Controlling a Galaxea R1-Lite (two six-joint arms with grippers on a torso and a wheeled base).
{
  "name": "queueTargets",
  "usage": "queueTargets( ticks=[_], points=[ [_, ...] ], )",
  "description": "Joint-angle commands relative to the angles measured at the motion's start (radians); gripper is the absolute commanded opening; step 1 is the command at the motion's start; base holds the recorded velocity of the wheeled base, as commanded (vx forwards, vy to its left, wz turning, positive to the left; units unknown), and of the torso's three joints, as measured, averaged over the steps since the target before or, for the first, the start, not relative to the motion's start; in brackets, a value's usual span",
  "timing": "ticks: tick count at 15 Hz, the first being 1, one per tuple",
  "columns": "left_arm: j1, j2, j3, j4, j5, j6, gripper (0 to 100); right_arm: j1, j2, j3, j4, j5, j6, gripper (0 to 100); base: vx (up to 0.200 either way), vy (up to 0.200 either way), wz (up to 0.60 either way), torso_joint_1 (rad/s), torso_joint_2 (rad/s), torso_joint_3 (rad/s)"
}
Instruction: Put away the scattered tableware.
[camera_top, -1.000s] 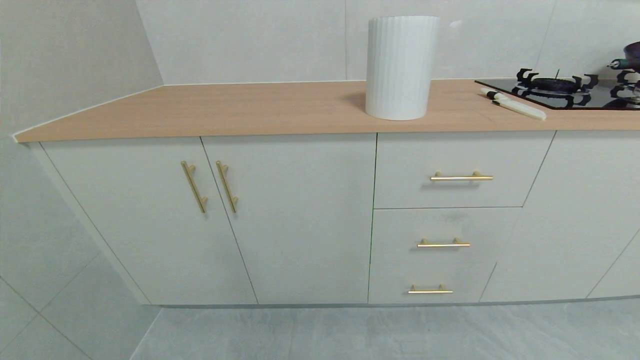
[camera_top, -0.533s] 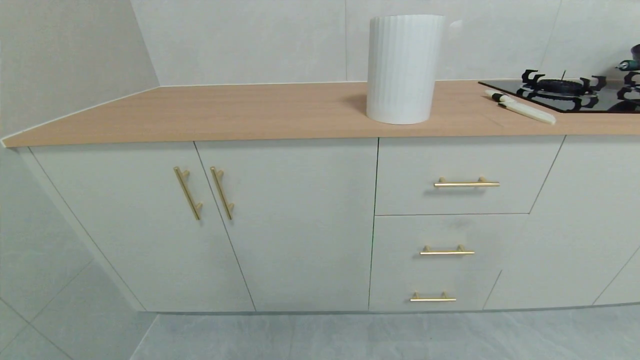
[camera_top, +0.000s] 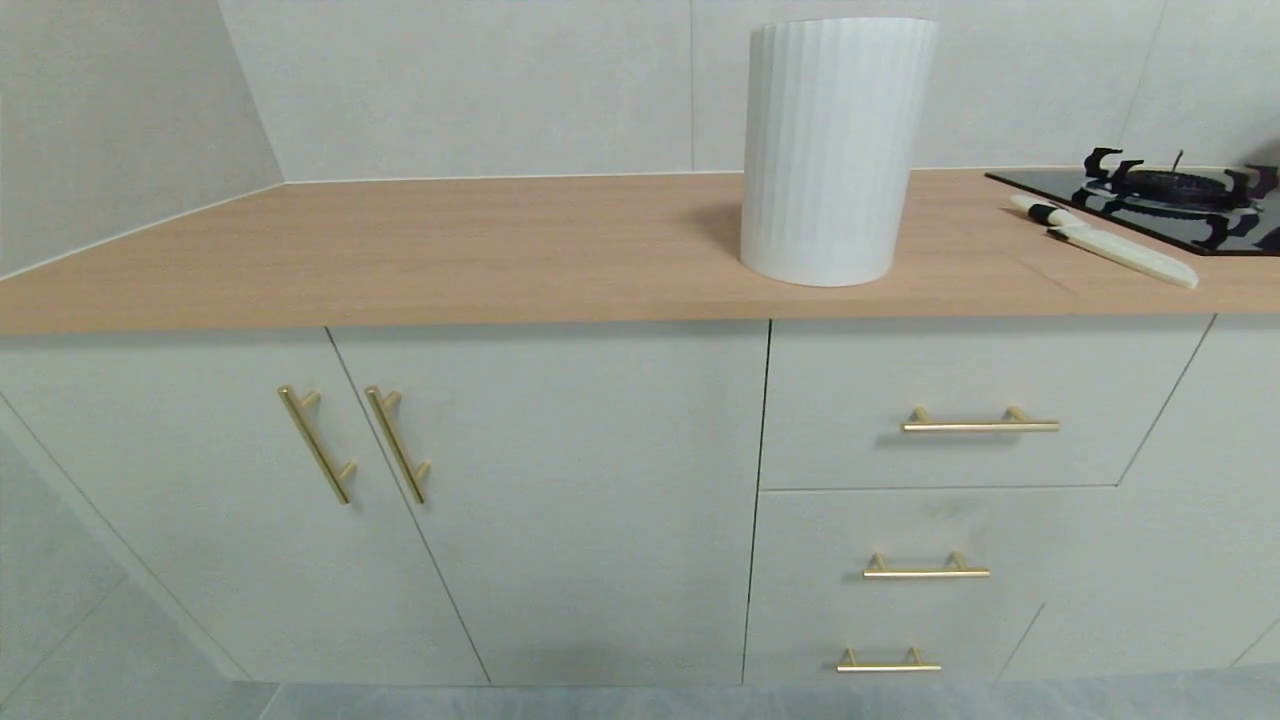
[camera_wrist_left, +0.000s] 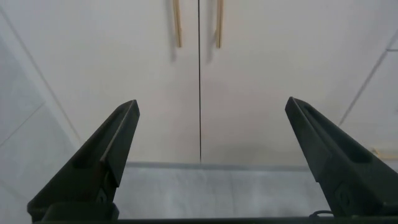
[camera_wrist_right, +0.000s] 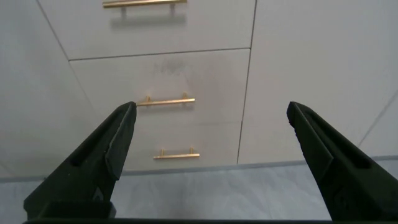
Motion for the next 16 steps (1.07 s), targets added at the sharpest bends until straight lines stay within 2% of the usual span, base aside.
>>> queueTargets(
  ticks=[1, 3, 9, 16],
  points=[
    [0.0, 0.0, 0.0, -0.001, 0.0, 0.0, 100, 0.002, 0.003, 0.0, 0.0, 0.001, 0.0, 100, 0.2, 0.0, 0.0, 0.002, 0.0, 0.002],
    [-0.002, 0.0, 0.0, -0.001, 0.0, 0.0, 100, 0.002, 0.003, 0.0, 0.0, 0.001, 0.0, 100, 0.2, 0.0, 0.0, 0.002, 0.0, 0.002],
    [0.0, 0.0, 0.0, -0.001, 0.0, 0.0, 100, 0.002, 0.003, 0.0, 0.0, 0.002, 0.0, 100, 0.0, 0.0, 0.0, 0.0, 0.0, 0.0],
    [-0.002, 0.0, 0.0, -0.001, 0.0, 0.0, 100, 0.002, 0.003, 0.0, 0.0, 0.009, -0.001, 100, 0.0, -0.2, 0.0, 0.002, 0.0, 0.003]
  ],
)
